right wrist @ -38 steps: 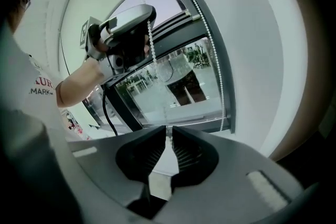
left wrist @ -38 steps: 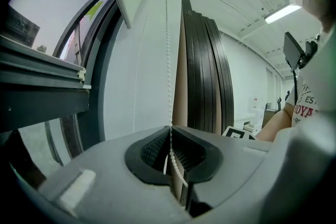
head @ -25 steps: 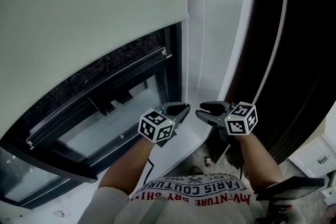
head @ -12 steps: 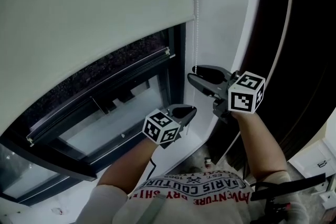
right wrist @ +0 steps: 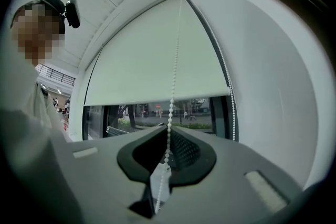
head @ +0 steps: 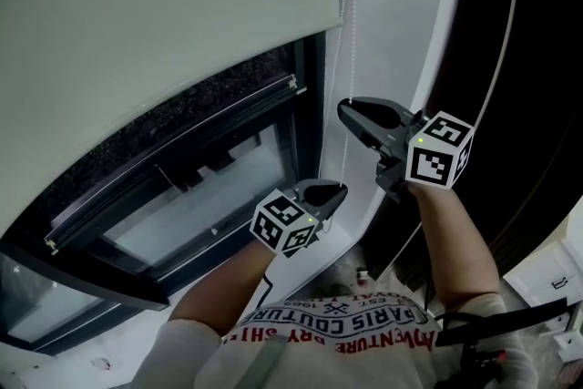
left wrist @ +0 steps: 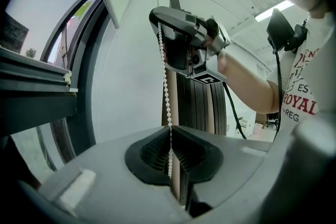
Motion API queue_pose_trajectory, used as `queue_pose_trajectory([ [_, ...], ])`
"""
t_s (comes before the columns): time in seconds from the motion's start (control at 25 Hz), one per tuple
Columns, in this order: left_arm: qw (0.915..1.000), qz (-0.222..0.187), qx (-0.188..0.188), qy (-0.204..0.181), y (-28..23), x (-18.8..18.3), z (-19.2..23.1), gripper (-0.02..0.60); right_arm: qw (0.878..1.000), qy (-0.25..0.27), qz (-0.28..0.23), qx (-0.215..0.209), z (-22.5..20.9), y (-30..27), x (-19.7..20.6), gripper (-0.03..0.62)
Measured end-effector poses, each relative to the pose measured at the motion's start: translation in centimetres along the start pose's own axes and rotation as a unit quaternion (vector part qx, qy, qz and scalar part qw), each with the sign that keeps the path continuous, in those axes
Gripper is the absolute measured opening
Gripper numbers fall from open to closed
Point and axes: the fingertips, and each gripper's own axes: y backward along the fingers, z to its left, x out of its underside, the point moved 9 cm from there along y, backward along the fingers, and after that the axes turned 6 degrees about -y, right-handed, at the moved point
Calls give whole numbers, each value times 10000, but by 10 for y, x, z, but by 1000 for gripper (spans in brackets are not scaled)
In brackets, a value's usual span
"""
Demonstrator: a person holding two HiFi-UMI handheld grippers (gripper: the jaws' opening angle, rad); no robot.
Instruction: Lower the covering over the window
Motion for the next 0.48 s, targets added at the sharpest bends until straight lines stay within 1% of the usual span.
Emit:
queue_pose_trajectory([
  [0.08, 9999, 132, 16, -39, 0, 6, -3, 12, 9999, 99, 125, 21, 2, -1, 8, 21],
  [0.16, 9998, 221, 7, 0, 0, 16, -6, 12, 9996, 157, 218, 44, 4, 0, 18, 21],
  [0.24, 9995, 299, -23, 60, -1, 25, -6, 12, 9997, 86, 221, 46, 5, 1, 28, 21],
  [0.28, 9993, 376, -40, 31, -2, 31, -6, 12, 9997, 41, 242, 60, 4, 2, 34, 21],
  [0.36, 9983, 584, -50, -48, -7, 46, -6, 12, 9993, -38, 357, 110, 1, 2, 51, 21],
  [0.48, 9966, 820, -50, 11, -11, 71, -6, 12, 9983, -180, 528, 192, -2, 3, 77, 21],
])
